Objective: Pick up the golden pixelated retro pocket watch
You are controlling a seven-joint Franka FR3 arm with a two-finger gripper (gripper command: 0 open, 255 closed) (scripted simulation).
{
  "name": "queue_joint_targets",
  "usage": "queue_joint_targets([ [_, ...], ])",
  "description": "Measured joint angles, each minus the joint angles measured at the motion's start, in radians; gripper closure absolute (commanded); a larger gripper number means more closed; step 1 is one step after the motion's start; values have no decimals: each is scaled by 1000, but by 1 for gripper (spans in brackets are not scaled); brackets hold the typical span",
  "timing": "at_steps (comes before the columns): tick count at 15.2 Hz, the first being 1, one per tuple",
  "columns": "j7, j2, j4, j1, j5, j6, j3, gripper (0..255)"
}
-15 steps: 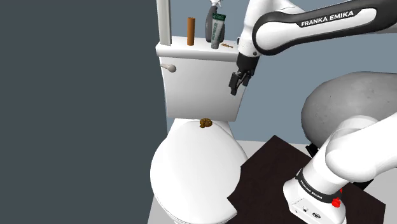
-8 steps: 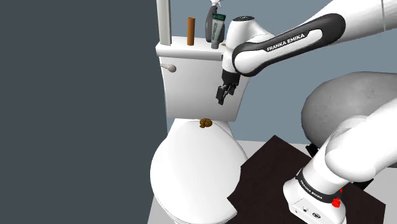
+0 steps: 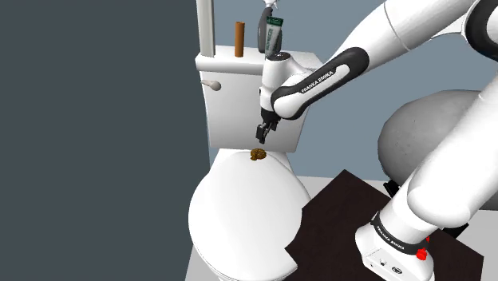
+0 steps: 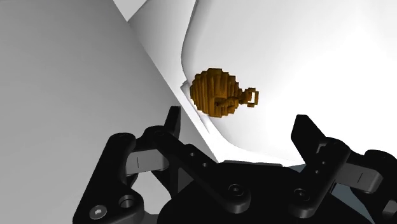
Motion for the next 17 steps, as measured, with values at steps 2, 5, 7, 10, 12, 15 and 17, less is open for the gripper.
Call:
queue_joint_targets([
  [2, 25, 74, 35, 5, -40, 37, 1, 0],
  [5, 45, 197, 105, 9, -100, 90, -13, 0],
  [7, 67, 261, 136, 20, -135, 120, -22, 0],
  [10, 87, 311, 147, 27, -163, 158, -35, 0],
  [12, 100, 335, 150, 31, -176, 178, -42, 0],
  [15, 116, 364, 153, 38, -192, 203, -51, 0],
  [17, 119, 368, 154, 39, -194, 206, -52, 255],
])
